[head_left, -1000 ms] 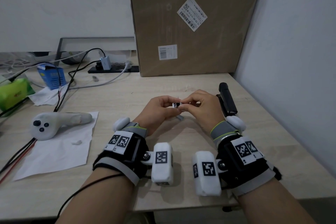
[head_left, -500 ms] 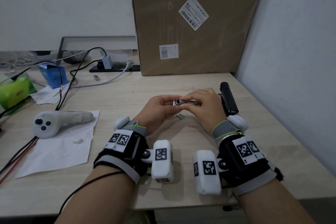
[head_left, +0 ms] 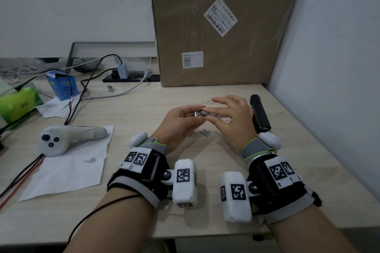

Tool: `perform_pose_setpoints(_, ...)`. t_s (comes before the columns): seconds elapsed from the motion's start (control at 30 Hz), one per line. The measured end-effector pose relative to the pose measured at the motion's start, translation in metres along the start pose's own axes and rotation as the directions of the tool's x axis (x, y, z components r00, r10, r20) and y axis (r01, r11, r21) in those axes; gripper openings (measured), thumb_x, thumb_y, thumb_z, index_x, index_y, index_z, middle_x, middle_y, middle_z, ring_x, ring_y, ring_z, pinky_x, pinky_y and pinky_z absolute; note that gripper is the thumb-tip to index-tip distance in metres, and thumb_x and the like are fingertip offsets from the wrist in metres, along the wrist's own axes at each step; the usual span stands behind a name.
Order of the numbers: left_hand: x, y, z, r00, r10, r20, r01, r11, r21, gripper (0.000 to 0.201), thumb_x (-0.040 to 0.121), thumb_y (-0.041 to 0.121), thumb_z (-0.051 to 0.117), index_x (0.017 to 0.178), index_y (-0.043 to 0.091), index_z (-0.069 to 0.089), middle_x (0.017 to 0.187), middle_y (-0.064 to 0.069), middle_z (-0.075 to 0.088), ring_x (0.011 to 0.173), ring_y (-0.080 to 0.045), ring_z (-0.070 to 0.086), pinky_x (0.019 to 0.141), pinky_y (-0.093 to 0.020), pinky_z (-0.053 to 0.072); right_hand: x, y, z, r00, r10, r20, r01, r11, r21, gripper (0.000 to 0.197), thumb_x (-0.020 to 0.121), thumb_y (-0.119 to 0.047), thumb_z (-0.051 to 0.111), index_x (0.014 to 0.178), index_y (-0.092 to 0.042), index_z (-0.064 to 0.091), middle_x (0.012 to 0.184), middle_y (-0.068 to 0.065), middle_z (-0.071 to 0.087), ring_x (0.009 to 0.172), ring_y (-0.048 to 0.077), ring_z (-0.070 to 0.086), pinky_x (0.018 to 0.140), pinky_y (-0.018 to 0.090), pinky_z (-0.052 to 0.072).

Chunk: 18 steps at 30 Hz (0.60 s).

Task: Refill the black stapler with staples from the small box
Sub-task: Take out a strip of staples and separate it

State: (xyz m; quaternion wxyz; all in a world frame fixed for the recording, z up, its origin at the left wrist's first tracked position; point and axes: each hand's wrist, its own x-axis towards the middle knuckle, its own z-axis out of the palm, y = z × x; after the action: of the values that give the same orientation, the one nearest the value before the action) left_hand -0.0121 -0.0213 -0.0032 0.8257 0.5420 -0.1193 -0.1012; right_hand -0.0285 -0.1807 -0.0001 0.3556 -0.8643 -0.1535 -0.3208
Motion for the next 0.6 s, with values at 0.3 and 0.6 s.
perform_pose_setpoints(0.3, -0.0008, 0.0014, 0.0007, 1.000, -0.011, -0.001, 0.011, 1.000, -0.027, 0.032, 0.085, -0.014, 0.050, 0.115, -0.007, 0.058, 0.096, -0.013, 0.067, 0.084, -0.013, 0.069, 0.080, -0.019, 0.054, -0.0019, -0.0019, 0.0005, 0.999, -0.031, 0.030, 0.031, 1.000, 0.004, 0.025, 0.078, -0.043, 0.058, 0.096, -0.035, 0.073, 0.119, -0.009, 0.065, 0.119, 0.020, 0.044, 0.101, 0.043, 0.029)
perform_pose_setpoints(0.6, -0.0033, 0.0022, 0.0045, 1.000, -0.024, 0.014, 0.024, 1.000, 0.001, 0.026, 0.085, -0.014, 0.050, 0.106, -0.005, 0.062, 0.091, -0.013, 0.071, 0.083, -0.014, 0.071, 0.081, -0.020, 0.055, 0.0016, -0.0012, 0.0021, 0.999, 0.030, -0.033, -0.026, 0.993, 0.115, 0.011, 0.069, -0.038, 0.067, 0.071, -0.029, 0.073, 0.086, -0.017, 0.068, 0.099, 0.017, 0.054, 0.088, 0.054, 0.040)
